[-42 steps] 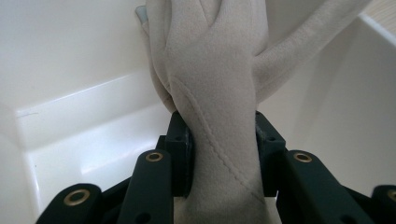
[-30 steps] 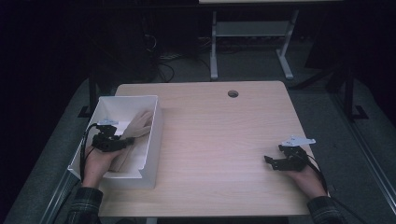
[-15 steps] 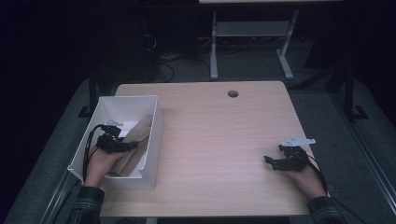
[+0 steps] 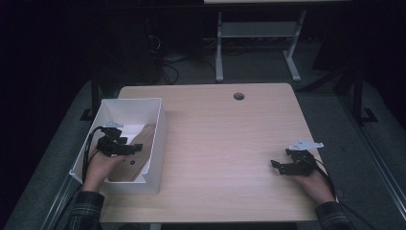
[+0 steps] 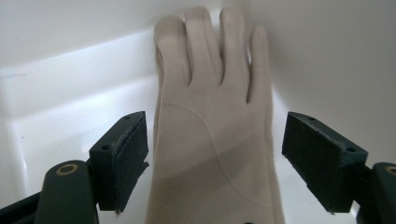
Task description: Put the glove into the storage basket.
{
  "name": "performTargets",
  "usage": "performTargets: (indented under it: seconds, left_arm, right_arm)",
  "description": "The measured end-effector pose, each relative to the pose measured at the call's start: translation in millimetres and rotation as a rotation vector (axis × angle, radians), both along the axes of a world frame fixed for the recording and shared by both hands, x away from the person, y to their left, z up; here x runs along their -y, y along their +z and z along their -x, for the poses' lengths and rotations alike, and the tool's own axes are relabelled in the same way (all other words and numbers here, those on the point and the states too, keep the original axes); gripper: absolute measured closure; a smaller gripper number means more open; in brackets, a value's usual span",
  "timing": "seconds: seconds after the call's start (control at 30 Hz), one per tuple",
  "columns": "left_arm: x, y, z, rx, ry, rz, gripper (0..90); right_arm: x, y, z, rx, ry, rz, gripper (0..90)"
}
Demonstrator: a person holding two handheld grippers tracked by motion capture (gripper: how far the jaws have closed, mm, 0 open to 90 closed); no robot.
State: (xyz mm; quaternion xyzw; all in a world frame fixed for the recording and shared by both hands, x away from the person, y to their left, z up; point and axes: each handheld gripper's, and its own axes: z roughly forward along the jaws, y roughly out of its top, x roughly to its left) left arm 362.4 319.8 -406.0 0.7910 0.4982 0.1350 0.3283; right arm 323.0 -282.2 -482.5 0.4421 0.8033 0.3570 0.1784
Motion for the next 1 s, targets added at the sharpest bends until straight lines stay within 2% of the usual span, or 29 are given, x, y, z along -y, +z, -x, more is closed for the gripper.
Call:
performTargets:
  seconds: [0.53, 0.8, 0.87, 1.0]
  left_arm:
    - [13.2, 55.7, -3.7, 0.059, -0.059, 0.037, 21.4]
    - [25.9, 80.7, -3.4, 0.092, -0.103, 0.072, 21.5]
    - [28.3, 83.2, -3.1, 0.094, -0.102, 0.084, 21.5]
    - [37.5, 92.0, -3.6, 0.103, -0.132, 0.09, 21.6]
  right_arm:
    - [0.0, 0.0, 0.0, 0.0, 0.0, 0.001, 19.7]
    - [0.0, 0.0, 0.0, 0.0, 0.0, 0.0, 19.7]
    - [-0.2, 0.1, 0.1, -0.002, -0.002, -0.001, 19.7]
    - [0.0, 0.0, 0.0, 0.0, 0.0, 0.0, 19.7]
